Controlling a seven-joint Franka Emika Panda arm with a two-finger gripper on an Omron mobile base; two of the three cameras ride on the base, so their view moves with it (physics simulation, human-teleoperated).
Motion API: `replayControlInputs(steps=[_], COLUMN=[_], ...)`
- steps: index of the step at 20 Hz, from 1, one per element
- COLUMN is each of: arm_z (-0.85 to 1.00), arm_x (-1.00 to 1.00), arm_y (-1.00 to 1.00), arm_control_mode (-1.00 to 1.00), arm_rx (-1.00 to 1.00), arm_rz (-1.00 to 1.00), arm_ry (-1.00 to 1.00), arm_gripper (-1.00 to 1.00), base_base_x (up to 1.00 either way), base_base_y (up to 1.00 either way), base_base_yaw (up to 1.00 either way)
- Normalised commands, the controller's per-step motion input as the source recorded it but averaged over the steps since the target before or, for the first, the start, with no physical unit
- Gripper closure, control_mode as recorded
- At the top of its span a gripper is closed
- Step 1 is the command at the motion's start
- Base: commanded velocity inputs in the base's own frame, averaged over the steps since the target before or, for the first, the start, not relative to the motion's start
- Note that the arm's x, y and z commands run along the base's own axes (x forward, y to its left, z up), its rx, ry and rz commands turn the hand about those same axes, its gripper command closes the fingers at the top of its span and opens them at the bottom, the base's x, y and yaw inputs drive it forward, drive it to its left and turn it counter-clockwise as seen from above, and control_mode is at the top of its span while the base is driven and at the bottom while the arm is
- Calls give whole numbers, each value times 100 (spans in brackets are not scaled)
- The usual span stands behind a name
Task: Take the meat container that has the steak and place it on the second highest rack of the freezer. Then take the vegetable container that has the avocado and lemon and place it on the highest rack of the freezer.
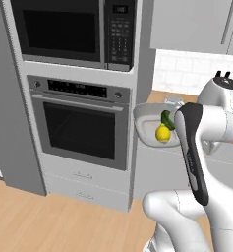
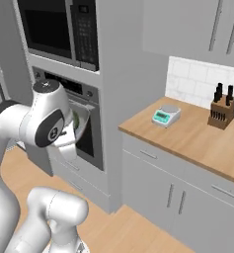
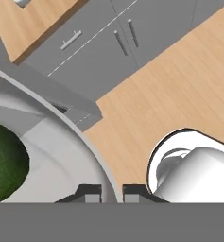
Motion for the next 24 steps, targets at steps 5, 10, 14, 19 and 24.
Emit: replayControlInputs(steps=[5, 10, 14, 19, 24], arm_z=[0, 0, 0, 0, 0], arm_x=[0, 0, 0, 0, 0], arm_y=[0, 0, 0, 0, 0], arm_control_mode=[100, 100, 100, 100, 100], arm_rx=[0, 0, 0, 0, 0], arm_rz=[0, 0, 0, 0, 0], arm_ry=[0, 0, 0, 0, 0], arm_gripper=[100, 100, 100, 100, 100], base_base_x=[73, 85, 41, -1, 7], base_base_y=[48, 10, 4, 88, 100], base_base_yaw=[-17, -25, -23, -8, -18])
